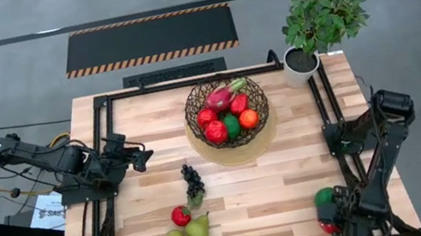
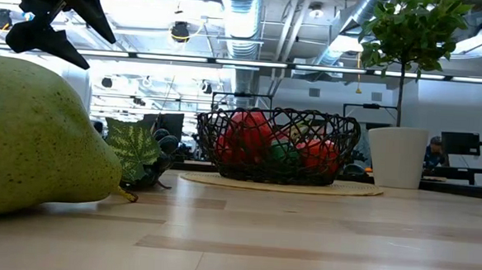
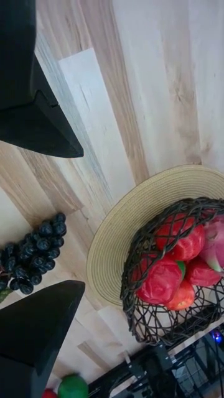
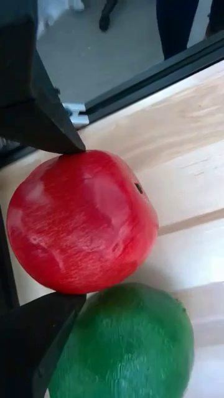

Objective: Build produce basket
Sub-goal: Put the red apple into the black wire basket

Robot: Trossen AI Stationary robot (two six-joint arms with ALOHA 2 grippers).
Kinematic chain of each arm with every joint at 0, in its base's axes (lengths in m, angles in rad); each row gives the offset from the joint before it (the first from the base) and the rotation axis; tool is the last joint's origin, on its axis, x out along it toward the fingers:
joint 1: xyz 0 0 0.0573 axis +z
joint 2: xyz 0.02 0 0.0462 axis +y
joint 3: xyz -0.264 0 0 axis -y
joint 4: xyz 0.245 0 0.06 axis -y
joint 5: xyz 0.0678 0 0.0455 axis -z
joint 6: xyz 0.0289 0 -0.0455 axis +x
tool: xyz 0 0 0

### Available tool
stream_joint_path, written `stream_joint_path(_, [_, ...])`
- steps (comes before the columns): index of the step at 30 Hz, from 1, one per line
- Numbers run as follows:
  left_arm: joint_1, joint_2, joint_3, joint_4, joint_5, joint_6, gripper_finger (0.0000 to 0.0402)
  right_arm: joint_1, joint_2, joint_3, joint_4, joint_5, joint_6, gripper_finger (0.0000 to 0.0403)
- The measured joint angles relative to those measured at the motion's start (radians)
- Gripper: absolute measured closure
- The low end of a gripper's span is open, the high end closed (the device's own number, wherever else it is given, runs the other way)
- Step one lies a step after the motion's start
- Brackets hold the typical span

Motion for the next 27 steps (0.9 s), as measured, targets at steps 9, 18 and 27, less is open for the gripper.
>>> stream_joint_path(9, [0.0,0.0,0.0,-0.001,0.001,0.0,0.0077,-0.03,-0.105,-0.007,0.011,-0.003,0.007,0.0115])
stream_joint_path(18, [0.0,0.0,0.0,-0.001,0.001,0.013,0.0077,-0.139,-0.316,-0.006,0.026,0.127,-0.035,0.0108])
stream_joint_path(27, [0.0,0.0,0.0,-0.001,0.0,0.013,0.0077,-0.557,-0.549,-0.005,-0.056,0.408,-0.42,0.0108])
